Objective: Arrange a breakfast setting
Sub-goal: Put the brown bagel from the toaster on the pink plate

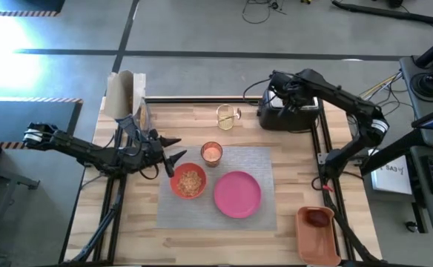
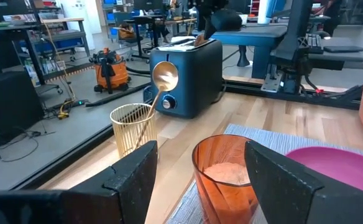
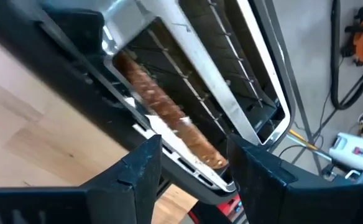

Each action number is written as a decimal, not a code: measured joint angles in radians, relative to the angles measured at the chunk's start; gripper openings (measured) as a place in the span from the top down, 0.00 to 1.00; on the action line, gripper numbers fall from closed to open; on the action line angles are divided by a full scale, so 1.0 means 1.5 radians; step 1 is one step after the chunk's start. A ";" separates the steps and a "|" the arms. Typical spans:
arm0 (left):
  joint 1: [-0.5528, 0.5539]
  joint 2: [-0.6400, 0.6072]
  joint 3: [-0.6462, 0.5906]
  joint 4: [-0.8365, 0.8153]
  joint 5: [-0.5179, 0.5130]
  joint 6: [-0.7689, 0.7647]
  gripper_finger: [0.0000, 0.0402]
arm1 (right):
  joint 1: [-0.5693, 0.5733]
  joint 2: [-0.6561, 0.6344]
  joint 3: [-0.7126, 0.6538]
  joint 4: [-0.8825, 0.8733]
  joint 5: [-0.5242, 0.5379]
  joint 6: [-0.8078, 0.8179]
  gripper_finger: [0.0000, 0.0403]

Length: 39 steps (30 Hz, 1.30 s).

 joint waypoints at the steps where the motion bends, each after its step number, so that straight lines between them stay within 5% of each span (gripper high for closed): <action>1: 0.000 0.000 0.000 0.000 0.000 0.000 0.44 | -0.006 0.001 0.000 0.000 0.000 0.000 0.57; 39: -0.002 0.000 0.000 -0.004 0.001 0.000 0.44 | -0.038 0.006 -0.019 0.050 -0.035 0.000 0.70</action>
